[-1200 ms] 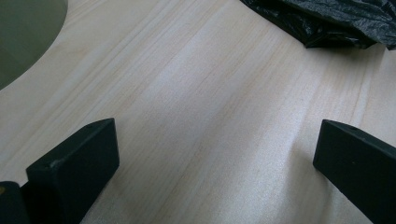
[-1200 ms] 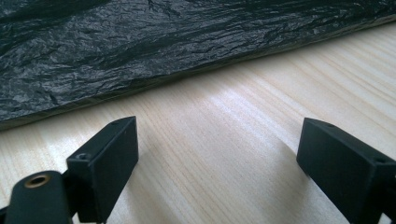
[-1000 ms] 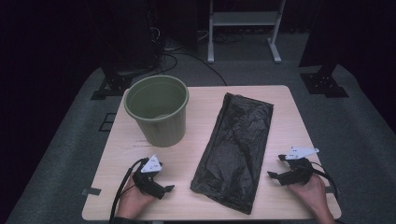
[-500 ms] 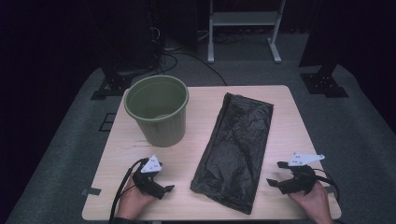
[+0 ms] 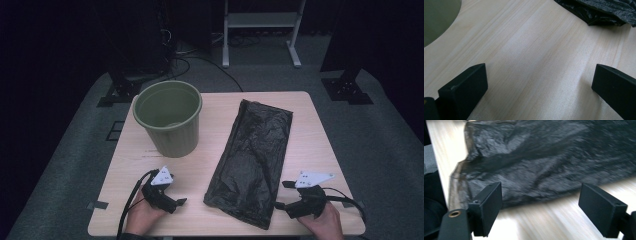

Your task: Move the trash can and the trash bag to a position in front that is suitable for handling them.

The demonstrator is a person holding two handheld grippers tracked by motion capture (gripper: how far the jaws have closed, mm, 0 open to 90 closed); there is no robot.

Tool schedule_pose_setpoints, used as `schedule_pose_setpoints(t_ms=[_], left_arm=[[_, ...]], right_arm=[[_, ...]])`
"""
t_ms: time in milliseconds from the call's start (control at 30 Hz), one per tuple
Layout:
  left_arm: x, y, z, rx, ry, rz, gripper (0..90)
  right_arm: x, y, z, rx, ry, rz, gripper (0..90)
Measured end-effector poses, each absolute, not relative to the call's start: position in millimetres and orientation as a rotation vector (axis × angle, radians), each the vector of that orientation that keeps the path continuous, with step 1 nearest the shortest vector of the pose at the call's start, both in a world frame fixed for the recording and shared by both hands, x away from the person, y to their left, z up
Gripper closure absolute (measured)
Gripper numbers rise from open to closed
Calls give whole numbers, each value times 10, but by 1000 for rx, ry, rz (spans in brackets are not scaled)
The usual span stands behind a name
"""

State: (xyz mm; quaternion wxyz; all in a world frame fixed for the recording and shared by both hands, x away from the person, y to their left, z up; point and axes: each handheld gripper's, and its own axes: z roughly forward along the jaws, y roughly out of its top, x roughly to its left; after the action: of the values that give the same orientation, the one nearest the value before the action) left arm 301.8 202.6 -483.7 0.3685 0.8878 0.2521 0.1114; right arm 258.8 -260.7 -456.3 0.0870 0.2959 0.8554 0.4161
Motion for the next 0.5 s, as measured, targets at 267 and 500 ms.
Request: schedule_pose_setpoints(t_ms=[267,500], left_arm=[[3014,2027,-4837,2279,652,288,0],[3014,2027,-4837,2279,654,289,0]], right_arm=[[2552,-2389,-4628,829,2577,1273,245],[2584,-2299,-4762,828,2618,1167,371]])
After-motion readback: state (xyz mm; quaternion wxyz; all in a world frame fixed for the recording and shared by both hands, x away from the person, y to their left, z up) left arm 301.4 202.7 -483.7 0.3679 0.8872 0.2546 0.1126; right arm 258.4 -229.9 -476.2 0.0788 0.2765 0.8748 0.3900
